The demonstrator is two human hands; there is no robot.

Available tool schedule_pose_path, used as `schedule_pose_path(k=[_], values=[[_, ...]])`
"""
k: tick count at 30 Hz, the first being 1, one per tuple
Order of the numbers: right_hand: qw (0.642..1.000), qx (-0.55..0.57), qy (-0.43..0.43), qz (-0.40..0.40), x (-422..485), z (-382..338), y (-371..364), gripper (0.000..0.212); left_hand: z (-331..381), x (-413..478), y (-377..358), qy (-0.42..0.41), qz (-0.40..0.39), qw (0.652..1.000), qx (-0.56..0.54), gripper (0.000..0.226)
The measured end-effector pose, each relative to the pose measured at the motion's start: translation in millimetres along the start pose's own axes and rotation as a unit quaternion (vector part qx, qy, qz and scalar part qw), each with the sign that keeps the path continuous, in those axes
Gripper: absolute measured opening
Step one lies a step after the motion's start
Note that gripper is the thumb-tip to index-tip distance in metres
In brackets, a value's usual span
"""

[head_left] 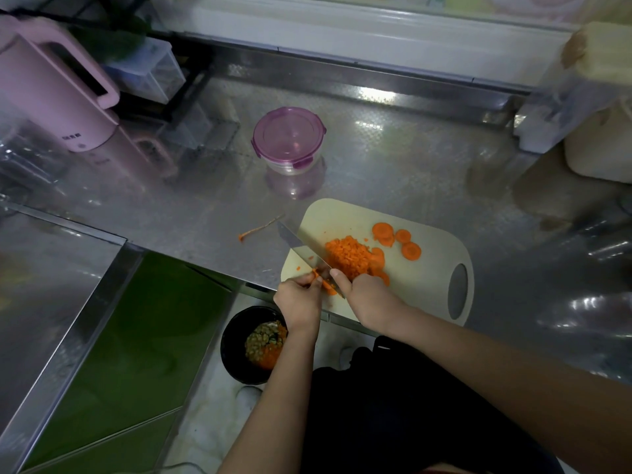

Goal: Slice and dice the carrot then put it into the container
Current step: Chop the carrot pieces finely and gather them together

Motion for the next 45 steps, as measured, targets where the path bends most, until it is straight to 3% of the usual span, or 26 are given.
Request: schedule_pose_path(k=[5, 6, 7, 9, 17, 23, 30, 35, 45], values=[[1.0, -0.003, 0.016, 0.0, 8.6, 1.9, -4.7, 0.053, 1.6, -0.6, 1.3, -0.001, 0.002, 1.0, 0.002, 0.017], [0.999, 0.029, -0.032, 0.01, 7.0, 1.6, -5.3, 0.054, 1.2, -0.4, 1.1, 0.001, 0.003, 1.0, 0.005, 0.017], [1.0, 0.009, 0.006, 0.02, 10.0, 3.9, -9.9, 0.057, 1.1, -0.3, 1.0, 0.003, 0.003, 1.0, 0.005, 0.017], [0.999, 0.036, 0.003, 0.014, 12.4, 9.2, -15.3, 0.048, 1.5, 0.1, 1.4, 0.004, 0.005, 1.0, 0.008, 0.018], [1.0, -0.022, 0.014, 0.015, 14.4, 3.6, -20.8, 0.059, 0.6, 1.2, 2.8, 0.001, 0.005, 1.0, 0.027, 0.016], [0.998, 0.025, 0.005, 0.049, 22.2, 13.5, -20.7, 0.063, -1.2, 2.0, 0.9, -0.011, 0.005, 1.0, 0.024, 0.016], [0.997, 0.065, 0.038, 0.021, 28.9, 9.0, -7.7, 0.042, -2.1, 2.4, 1.3, -0.023, 0.002, 0.999, 0.028, 0.019], [0.996, 0.06, 0.062, 0.025, 32.3, 11.1, 0.3, 0.064, -5.2, 0.8, 1.4, -0.045, 0.002, 0.999, 0.026, 0.018], [0.99, 0.093, 0.085, 0.062, 20.1, 21.1, -2.0, 0.065, -11.8, -2.7, 1.9, -0.045, 0.007, 0.999, -0.014, 0.029]])
Point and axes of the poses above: each hand's wrist, its own x-axis towards the middle knuckle, its own y-axis out of the back of the hand, z = x × y, the point moved 4 cm from there along x, towards the middle knuckle, and after that the axes turned 8 degrees about y, right-handed, at the moved point
